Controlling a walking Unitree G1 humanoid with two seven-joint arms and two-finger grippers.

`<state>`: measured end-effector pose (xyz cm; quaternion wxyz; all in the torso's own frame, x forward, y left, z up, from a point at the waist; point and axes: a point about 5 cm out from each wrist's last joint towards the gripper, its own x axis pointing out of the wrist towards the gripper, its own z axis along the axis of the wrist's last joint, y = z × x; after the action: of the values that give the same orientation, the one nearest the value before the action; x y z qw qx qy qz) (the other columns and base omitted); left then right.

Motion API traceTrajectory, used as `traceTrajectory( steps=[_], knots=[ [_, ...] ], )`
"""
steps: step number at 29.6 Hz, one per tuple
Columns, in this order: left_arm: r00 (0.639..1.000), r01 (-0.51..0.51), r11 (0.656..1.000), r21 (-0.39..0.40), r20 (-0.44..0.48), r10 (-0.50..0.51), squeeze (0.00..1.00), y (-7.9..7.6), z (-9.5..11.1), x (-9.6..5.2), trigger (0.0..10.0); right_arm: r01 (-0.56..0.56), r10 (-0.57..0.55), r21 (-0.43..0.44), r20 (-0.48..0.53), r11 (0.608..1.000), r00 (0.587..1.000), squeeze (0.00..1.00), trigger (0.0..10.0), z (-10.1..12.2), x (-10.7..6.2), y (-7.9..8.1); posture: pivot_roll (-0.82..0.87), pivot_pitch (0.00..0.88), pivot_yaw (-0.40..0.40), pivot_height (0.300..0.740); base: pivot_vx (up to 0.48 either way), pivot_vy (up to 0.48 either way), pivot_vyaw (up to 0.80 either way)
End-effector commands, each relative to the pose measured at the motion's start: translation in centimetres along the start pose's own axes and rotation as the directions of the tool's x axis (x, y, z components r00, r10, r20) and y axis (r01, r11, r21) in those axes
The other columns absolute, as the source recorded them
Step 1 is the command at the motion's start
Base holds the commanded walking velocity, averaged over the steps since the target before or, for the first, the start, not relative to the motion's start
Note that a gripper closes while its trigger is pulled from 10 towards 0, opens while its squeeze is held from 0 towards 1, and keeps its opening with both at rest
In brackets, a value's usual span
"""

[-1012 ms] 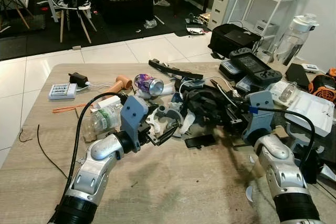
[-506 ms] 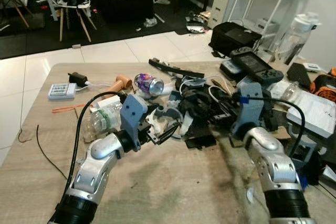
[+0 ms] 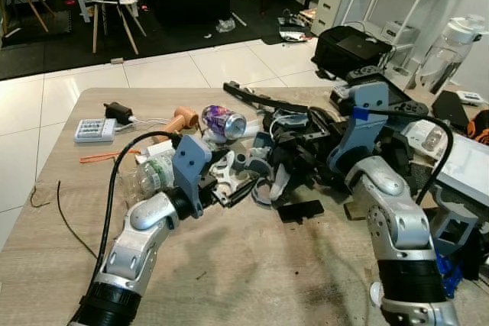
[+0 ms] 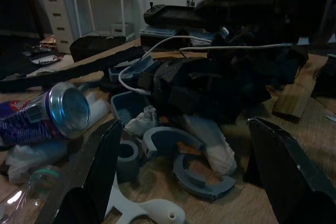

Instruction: Picking trash to rubbish bin

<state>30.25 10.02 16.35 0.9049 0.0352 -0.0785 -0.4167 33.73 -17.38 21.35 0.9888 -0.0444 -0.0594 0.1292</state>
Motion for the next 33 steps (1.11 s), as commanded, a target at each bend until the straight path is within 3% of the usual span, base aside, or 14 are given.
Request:
traceTrajectory(
  steps=[1, 10, 14, 20, 21, 22, 23, 25, 29, 30, 31, 32, 33],
  knots=[
    [1.000, 0.005, 1.000, 0.002, 0.003, -0.005, 0.00, 0.2, 0.1, 0.0, 10.0, -0.057, 0.056, -0.017, -0.039, 0.998, 0.998, 1.00, 10.0, -1.2, -0.2, -0.1, -0.11, 0.070, -0.007, 0.740, 0.000, 0.000, 0.00],
    [1.000, 0.006, 1.000, 0.012, 0.003, -0.006, 0.00, 0.3, 0.2, 0.0, 10.0, -0.172, 0.164, -0.056, -0.122, 0.984, 0.979, 1.00, 10.0, -3.1, 0.0, -1.4, -0.11, 0.069, -0.006, 0.740, 0.000, 0.000, 0.00],
    [1.000, 0.006, 1.000, 0.013, 0.003, -0.006, 0.00, 0.3, 0.2, 0.0, 10.0, -0.189, 0.181, -0.058, -0.123, 0.980, 0.976, 1.00, 10.0, -3.2, 0.0, -1.3, -0.11, 0.071, -0.007, 0.740, 0.000, 0.000, 0.00],
    [1.000, 0.004, 1.000, 0.016, 0.006, -0.004, 0.00, 0.4, 0.4, 0.0, 10.0, -0.302, 0.296, -0.057, -0.089, 0.952, 0.951, 1.00, 10.0, -3.0, 0.4, -0.6, -0.10, 0.082, -0.009, 0.740, 0.000, 0.000, 0.00],
    [1.000, 0.004, 1.000, 0.016, 0.007, -0.004, 0.00, 0.4, 0.4, -0.1, 10.0, -0.315, 0.311, -0.052, -0.072, 0.948, 0.948, 0.89, 10.0, -2.9, 0.6, -0.5, -0.10, 0.090, -0.006, 0.740, 0.000, 0.000, 0.00],
    [1.000, 0.004, 1.000, 0.016, 0.007, -0.004, 0.00, 0.4, 0.4, -0.1, 10.0, -0.315, 0.311, -0.052, -0.072, 0.948, 0.948, 0.89, 10.0, -2.9, 0.6, -0.5, -0.10, 0.090, -0.006, 0.740, 0.000, 0.000, 0.00],
    [1.000, 0.004, 1.000, 0.017, 0.006, -0.004, 0.00, 0.5, 0.5, -0.1, 10.0, -0.331, 0.328, -0.048, -0.058, 0.942, 0.943, 0.16, 10.0, -2.8, 0.8, -0.5, -0.09, 0.091, -0.007, 0.740, 0.000, 0.000, 0.00],
    [1.000, 0.005, 1.000, 0.019, 0.006, -0.005, 0.00, 0.5, 0.5, -0.1, 10.0, -0.352, 0.350, -0.052, -0.048, 0.934, 0.936, 0.00, 10.0, -2.8, 1.1, -0.5, -0.09, 0.093, -0.007, 0.740, 0.000, 0.000, 0.00],
    [1.000, 0.005, 1.000, 0.023, 0.006, -0.005, 0.00, 0.6, 0.6, -0.1, 10.0, -0.392, 0.388, -0.058, -0.073, 0.918, 0.919, 0.00, 10.0, -3.1, 1.4, -0.4, -0.09, 0.099, -0.008, 0.740, 0.000, 0.000, 0.00],
    [1.000, 0.005, 1.000, 0.024, 0.005, -0.005, 0.00, 0.6, 0.6, -0.2, 10.0, -0.406, 0.401, -0.057, -0.081, 0.912, 0.912, 0.08, 10.0, -3.2, 1.5, -0.4, -0.09, 0.099, -0.008, 0.740, 0.000, 0.000, 0.00],
    [1.000, 0.005, 1.000, 0.024, 0.005, -0.005, 0.00, 0.6, 0.6, -0.2, 10.0, -0.406, 0.401, -0.057, -0.081, 0.912, 0.912, 0.08, 10.0, -3.2, 1.5, -0.4, -0.09, 0.099, -0.008, 0.740, 0.000, 0.000, 0.00],
    [1.000, 0.005, 1.000, 0.024, 0.004, -0.005, 0.00, 0.7, 0.6, -0.2, 10.0, -0.426, 0.420, -0.054, -0.097, 0.903, 0.902, 0.90, 10.0, -3.4, 1.5, -0.3, -0.09, 0.100, -0.008, 0.740, 0.000, 0.000, 0.00],
    [1.000, 0.006, 1.000, 0.024, 0.003, -0.006, 0.00, 0.7, 0.6, -0.2, 10.0, -0.432, 0.424, -0.057, -0.114, 0.900, 0.898, 1.00, 10.0, -3.6, 1.5, -0.3, -0.09, 0.100, -0.008, 0.740, 0.000, 0.000, 0.00]
  ],
)
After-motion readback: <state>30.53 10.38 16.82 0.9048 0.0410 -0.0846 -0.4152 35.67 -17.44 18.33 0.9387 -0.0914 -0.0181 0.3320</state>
